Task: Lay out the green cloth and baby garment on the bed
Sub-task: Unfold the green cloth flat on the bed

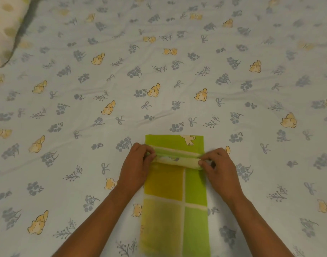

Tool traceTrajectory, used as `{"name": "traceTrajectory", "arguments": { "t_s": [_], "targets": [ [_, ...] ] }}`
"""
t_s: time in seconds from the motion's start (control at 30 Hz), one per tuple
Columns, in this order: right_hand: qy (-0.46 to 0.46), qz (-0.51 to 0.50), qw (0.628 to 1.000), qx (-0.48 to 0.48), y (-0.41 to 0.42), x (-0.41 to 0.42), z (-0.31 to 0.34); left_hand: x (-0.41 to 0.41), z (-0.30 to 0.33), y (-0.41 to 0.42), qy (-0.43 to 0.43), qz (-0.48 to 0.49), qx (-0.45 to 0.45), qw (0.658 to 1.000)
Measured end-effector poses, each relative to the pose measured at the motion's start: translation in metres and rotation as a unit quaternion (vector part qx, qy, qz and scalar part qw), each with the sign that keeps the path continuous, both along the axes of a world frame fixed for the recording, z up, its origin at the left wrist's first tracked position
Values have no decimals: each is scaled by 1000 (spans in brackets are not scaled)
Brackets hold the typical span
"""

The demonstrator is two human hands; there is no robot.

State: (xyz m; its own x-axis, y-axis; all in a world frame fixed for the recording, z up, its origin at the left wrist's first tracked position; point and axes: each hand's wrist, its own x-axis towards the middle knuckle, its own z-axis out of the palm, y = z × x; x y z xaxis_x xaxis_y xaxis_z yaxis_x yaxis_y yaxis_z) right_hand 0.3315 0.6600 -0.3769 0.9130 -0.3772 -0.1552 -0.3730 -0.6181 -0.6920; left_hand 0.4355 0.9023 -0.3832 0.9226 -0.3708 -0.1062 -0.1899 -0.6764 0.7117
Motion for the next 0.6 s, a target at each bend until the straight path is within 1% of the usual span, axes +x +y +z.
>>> {"name": "traceTrajectory", "arguments": {
  "t_s": [0.07,0.13,0.23,0.3,0.4,0.53,0.6],
  "targets": [
    [-22,-24,999,28,-5,17,10,16,10,-11,-1,-5,-12,1000],
    [-18,-51,995,81,-10,44,19,38,19,-25,9,-2,-25,1000],
    [-22,-95,986,133,-17,94,26,78,23,-46,36,40,-35,998],
    [-17,-135,975,177,-20,123,26,101,22,-58,47,76,-39,995],
    [-5,-191,950,248,-24,151,21,125,17,-69,73,114,-73,988],
    [-7,-185,959,216,-25,164,15,144,8,-79,29,121,-88,988],
    [-21,-185,952,243,-24,166,14,151,4,-83,10,132,-94,987]
  ]
}}
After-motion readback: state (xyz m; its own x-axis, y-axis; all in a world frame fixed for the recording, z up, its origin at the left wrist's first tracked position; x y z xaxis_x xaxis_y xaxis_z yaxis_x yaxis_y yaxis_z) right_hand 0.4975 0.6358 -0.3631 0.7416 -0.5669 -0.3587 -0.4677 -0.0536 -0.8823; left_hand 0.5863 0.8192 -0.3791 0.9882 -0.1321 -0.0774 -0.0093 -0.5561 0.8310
